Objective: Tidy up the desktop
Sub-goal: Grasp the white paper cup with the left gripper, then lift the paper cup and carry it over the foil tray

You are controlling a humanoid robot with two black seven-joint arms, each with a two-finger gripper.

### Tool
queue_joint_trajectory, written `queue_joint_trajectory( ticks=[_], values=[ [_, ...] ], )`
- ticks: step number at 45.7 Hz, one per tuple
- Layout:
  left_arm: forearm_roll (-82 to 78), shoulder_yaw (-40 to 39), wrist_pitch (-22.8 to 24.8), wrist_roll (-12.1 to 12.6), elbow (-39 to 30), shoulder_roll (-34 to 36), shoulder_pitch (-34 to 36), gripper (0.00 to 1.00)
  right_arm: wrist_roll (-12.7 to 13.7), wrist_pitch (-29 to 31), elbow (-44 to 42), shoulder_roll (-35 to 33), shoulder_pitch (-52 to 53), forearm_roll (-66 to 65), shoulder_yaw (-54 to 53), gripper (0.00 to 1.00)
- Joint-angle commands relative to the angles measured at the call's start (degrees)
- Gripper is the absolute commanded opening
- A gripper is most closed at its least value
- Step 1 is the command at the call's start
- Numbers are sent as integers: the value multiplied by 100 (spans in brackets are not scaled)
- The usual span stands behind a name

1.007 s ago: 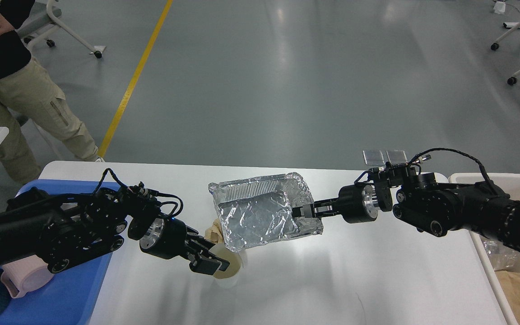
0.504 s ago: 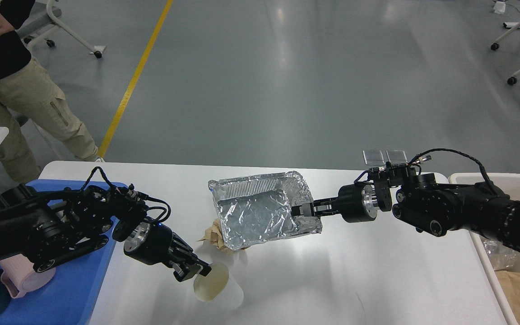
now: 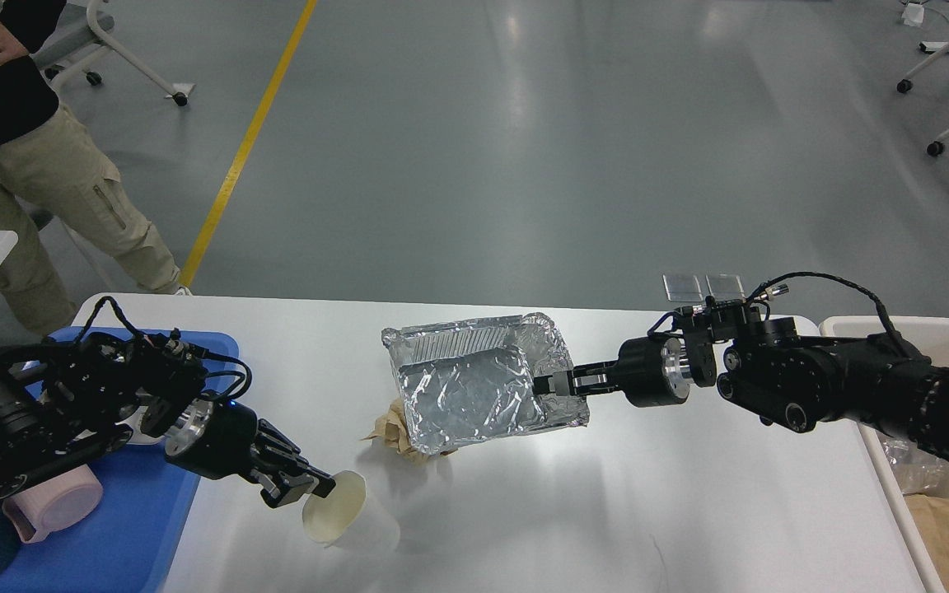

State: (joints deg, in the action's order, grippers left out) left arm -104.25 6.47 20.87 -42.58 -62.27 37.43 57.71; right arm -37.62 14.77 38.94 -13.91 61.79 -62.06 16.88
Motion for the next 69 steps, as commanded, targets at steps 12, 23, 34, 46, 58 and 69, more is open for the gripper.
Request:
queue_joint_trajectory(
  ticks=[12,23,34,46,58,69],
  values=[
    [457,-2067,-12,-67,-724,1389,-1233,2,1,-1,-9,28,-26,1,-1,0],
    [1028,-3775,5,-181,-1638,2066,-2518,2,1,-1,0,37,-26,-8,8,0],
    [1310,-4514,40,-190,-2184,2524,-2967,3,1,-1,-9,46,0,-8,8,0],
    [2004,-5059,207,-190,-2193,2629,-2792,3,1,-1,-9,28,-17,-8,17,0],
    [2049,-5042,295,-67,-1763,2402,-2397,4,1,-9,8,116,27,1,131,0],
    [1618,-3751,409,4,-911,1549,-1237,5,1,-9,70,143,88,1,105,0]
  ],
)
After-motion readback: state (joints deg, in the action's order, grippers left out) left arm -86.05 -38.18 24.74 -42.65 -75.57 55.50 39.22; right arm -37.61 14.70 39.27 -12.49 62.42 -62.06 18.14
